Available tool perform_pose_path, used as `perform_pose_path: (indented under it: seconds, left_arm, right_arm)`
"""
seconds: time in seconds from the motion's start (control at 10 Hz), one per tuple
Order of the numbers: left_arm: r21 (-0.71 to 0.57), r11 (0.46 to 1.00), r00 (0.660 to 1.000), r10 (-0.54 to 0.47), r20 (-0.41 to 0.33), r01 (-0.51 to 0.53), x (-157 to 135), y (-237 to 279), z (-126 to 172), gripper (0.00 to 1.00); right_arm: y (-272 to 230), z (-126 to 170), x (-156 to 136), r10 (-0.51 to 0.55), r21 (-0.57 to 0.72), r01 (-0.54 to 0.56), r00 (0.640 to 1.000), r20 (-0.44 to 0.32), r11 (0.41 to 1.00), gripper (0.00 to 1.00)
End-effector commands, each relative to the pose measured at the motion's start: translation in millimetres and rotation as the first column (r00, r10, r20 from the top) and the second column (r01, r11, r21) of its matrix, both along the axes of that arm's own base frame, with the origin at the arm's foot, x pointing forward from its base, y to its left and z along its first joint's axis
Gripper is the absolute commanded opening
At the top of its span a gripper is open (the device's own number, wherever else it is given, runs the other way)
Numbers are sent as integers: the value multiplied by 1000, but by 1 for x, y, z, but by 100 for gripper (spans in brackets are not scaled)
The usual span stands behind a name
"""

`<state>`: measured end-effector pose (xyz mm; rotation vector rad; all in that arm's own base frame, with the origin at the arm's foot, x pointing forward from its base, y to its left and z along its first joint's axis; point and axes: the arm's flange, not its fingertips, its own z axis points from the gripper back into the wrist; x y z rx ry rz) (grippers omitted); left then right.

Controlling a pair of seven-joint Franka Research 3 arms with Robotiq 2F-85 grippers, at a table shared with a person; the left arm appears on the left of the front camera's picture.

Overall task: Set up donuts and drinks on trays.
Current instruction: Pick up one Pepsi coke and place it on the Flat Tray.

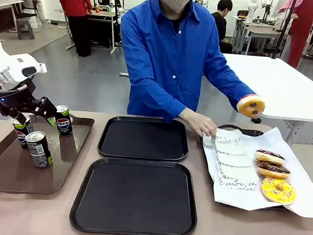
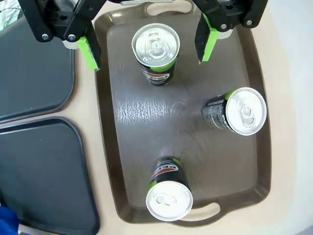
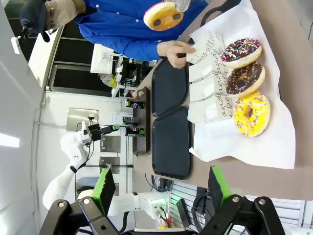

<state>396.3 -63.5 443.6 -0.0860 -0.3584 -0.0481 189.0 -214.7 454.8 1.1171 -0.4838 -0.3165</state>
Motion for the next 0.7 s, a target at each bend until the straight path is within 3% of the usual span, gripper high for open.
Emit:
perform_pose_path:
  seconds: [0.0,0.6]
  left_arm:
    - [56,997,998,60,-16,-59,-46,2,-44,100]
    - [56,995,978,95,-184,-86,-34,10,-57,100]
  right_arm:
    - [-2,1,2,8,10,-8,1000,25,1000,100]
    - [-2,1,2,8,10,-8,1000,25,1000,100]
